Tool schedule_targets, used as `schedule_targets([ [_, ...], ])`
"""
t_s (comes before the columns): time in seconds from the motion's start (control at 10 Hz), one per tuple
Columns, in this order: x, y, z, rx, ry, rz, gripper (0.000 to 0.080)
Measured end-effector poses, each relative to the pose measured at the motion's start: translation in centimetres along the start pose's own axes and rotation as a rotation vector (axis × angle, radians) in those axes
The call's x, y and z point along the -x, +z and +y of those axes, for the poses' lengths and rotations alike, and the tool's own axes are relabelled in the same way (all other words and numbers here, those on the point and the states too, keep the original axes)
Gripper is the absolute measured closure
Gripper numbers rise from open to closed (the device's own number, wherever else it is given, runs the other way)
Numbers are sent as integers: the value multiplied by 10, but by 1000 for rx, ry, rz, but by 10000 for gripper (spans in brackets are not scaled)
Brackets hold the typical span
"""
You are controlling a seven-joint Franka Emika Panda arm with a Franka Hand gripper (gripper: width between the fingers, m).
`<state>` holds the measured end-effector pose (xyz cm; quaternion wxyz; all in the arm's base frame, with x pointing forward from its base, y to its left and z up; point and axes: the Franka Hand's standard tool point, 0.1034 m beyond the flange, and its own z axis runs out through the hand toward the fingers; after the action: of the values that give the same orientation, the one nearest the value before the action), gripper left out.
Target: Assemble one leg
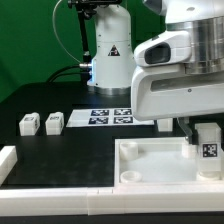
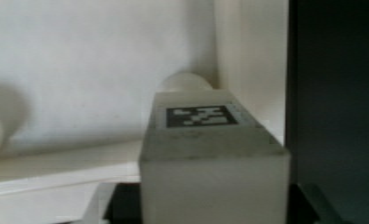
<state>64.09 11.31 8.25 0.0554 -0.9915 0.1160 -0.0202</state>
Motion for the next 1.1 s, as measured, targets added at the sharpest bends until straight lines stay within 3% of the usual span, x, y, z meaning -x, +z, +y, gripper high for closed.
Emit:
schedule_targets([
  [0.6, 1, 3, 7, -58, 1136, -63, 506],
  [0.8, 2, 3, 5, -55, 1192, -66, 506],
  [0.9, 2, 3, 5, -56, 1168, -65, 345],
  [1.0, 3, 4, 3, -54, 1147, -63, 345],
  [1.1, 5, 5, -3, -32, 947, -37, 222],
])
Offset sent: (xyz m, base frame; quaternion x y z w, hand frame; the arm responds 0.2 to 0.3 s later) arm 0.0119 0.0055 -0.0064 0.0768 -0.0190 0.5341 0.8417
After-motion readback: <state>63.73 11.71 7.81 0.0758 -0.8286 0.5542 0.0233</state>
